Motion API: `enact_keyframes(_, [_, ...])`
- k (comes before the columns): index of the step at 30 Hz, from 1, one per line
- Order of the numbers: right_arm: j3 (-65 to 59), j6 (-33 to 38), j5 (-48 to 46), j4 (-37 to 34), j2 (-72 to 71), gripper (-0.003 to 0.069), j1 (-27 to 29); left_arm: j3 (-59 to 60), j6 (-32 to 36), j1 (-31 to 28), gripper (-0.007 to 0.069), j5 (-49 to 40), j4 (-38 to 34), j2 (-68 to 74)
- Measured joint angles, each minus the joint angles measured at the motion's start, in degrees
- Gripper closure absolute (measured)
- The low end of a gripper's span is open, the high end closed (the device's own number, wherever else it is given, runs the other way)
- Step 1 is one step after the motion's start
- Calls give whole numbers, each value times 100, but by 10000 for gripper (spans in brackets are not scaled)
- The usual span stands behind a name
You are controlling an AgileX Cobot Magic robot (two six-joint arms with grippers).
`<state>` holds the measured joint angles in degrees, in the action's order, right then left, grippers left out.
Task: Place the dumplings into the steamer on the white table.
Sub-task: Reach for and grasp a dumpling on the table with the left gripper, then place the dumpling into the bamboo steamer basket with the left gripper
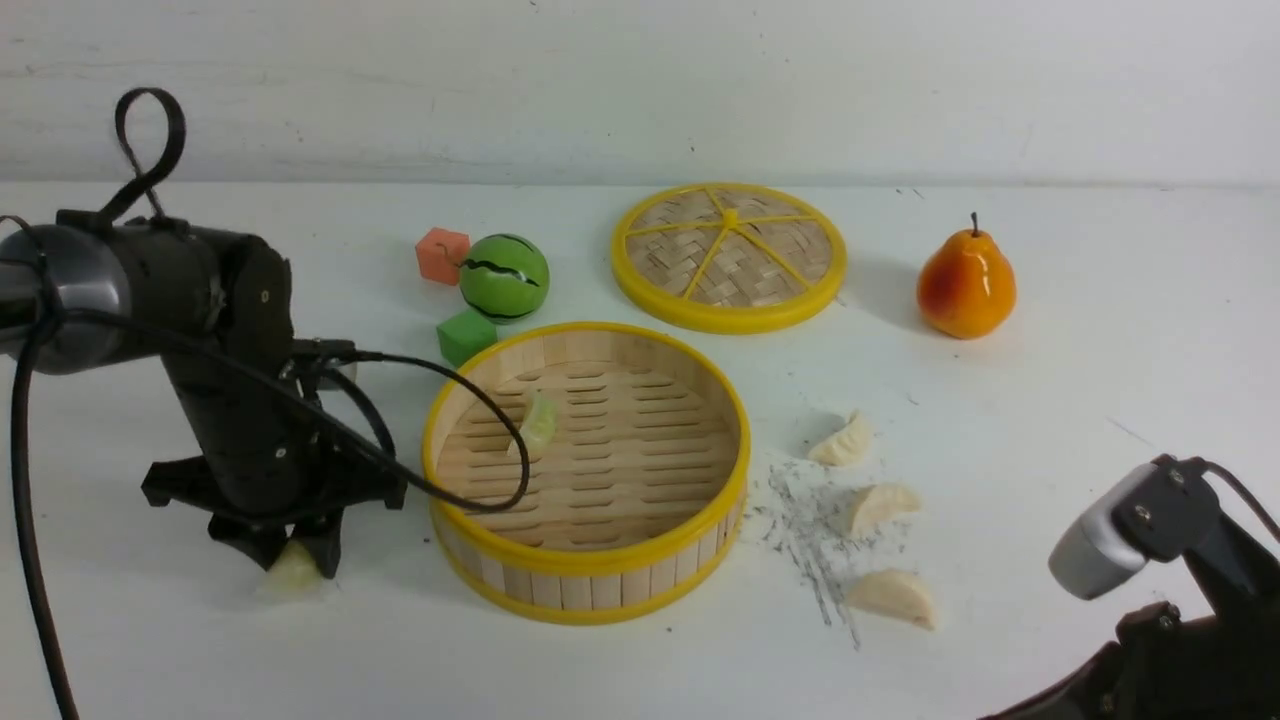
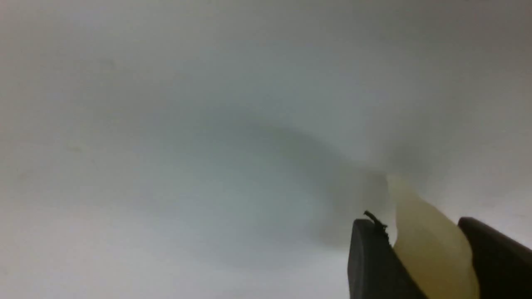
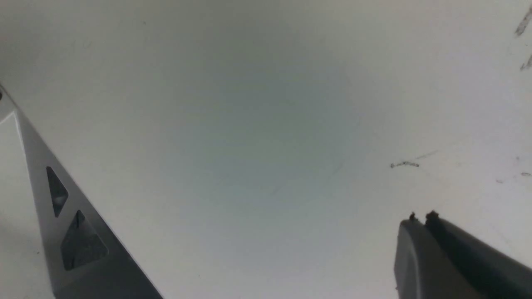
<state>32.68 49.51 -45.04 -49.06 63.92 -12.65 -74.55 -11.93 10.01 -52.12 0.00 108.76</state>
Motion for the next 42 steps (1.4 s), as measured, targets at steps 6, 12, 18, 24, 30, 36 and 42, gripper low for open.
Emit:
enact_keyframes(6, [0,40,202,-42,0,636,0,-1164,530,133,391,88,-1912,-713])
enact_keyframes(12, [0,40,250,-42,0,636,0,-1716,789,872,391,794,-2595,-311])
enact_keyframes(18, [0,40,250,-43,0,636,0,-1760,105,1099,391,1305,-2268,514])
enact_keyframes(24, [0,40,250,-43,0,636,0,-1760,-129,1084,391,1636,-2127,958])
enact_keyframes(30, [0,57,245,-43,0,636,0,-1762,-139,1084,379,1724,-2132,1063])
enact_keyframes(36, [0,57,245,-48,0,636,0,-1762,-146,1084,316,1716,-2279,1220])
enact_keyframes(42, [0,57,245,-48,0,629,0,-1916,-146,1084,304,1596,-2479,1153])
